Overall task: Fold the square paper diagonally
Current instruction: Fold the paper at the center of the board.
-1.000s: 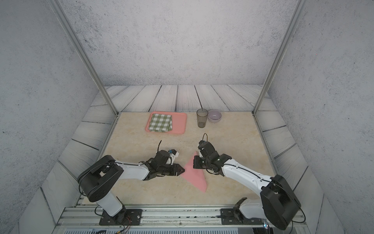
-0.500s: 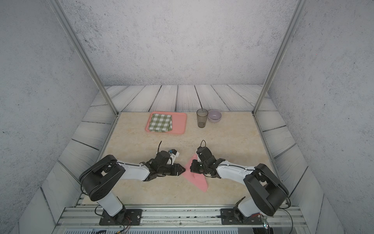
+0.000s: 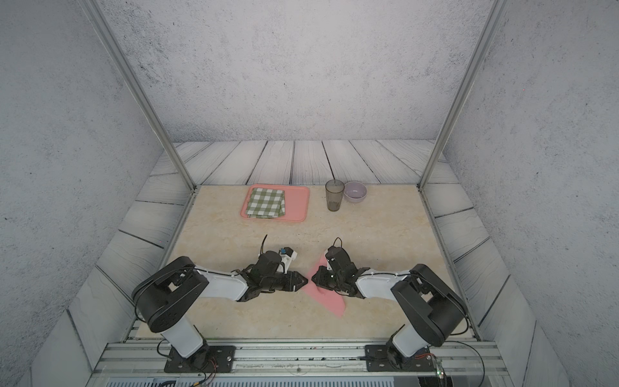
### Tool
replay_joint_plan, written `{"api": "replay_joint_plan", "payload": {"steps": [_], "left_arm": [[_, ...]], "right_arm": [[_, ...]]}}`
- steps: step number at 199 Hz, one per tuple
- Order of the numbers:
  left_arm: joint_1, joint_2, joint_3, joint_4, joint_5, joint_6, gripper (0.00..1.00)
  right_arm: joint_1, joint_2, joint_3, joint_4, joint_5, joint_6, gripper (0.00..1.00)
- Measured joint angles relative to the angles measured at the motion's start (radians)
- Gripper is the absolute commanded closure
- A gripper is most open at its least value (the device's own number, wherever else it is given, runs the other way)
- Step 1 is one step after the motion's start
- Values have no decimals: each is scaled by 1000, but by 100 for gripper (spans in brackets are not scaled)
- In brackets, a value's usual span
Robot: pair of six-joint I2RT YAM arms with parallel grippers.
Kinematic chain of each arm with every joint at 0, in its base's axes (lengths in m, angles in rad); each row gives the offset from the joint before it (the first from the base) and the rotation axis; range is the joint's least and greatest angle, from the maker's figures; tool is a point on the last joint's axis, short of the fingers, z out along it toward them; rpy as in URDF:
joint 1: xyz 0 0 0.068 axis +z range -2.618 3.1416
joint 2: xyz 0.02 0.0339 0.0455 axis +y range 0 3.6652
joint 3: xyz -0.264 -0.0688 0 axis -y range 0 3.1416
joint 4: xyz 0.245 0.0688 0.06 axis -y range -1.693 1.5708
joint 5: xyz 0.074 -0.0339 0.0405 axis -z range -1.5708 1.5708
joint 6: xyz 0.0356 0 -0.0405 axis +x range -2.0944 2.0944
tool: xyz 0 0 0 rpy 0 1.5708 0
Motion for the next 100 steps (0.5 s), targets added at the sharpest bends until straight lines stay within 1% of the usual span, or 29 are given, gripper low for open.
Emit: {"api": "replay_joint_plan", "payload": {"steps": [40, 100], "left_arm": [[-8, -28, -22, 1, -1, 23, 52], [-23, -138, -53, -155, 3, 63, 51]], "right_arm": [[0, 18, -3, 66, 0, 19, 78], [0, 21, -45, 140, 12, 38, 78]]}}
